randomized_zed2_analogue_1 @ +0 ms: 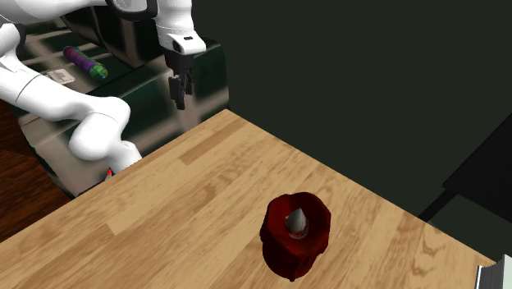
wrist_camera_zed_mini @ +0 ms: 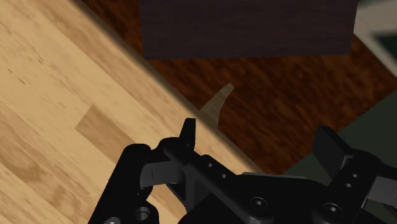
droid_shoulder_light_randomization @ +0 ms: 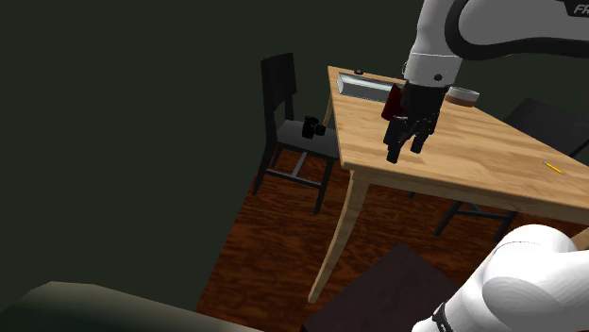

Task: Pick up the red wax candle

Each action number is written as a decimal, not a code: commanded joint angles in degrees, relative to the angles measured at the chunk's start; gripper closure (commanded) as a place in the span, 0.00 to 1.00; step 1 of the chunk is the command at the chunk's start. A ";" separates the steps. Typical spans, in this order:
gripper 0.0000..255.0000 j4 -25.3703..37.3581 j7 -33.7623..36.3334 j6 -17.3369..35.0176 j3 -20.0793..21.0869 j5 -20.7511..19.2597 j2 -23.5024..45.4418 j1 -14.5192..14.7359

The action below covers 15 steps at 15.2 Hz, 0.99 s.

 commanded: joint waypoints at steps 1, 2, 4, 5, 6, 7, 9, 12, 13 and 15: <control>0.00 0.00 0.00 0.00 0.00 0.00 0.00 0.00; 0.00 -0.61 0.63 2.63 -0.27 -0.48 0.36 -0.69; 0.00 -1.68 1.92 7.90 -0.81 -1.43 1.21 -2.10; 0.00 -2.14 2.58 10.52 -1.09 -1.90 1.71 -2.81; 0.00 -2.55 3.25 13.13 -1.37 -2.37 2.25 -3.54; 0.00 -2.90 3.94 15.74 -1.66 -2.84 2.83 -4.26; 0.00 -3.45 5.35 20.92 -2.26 -3.79 4.10 -5.71; 0.00 -3.91 7.58 28.58 -3.17 -5.20 6.27 -7.91; 0.00 -3.96 8.34 31.09 -3.47 -5.66 7.06 -8.66; 0.00 -3.93 9.92 36.06 -4.06 -6.58 8.71 -10.18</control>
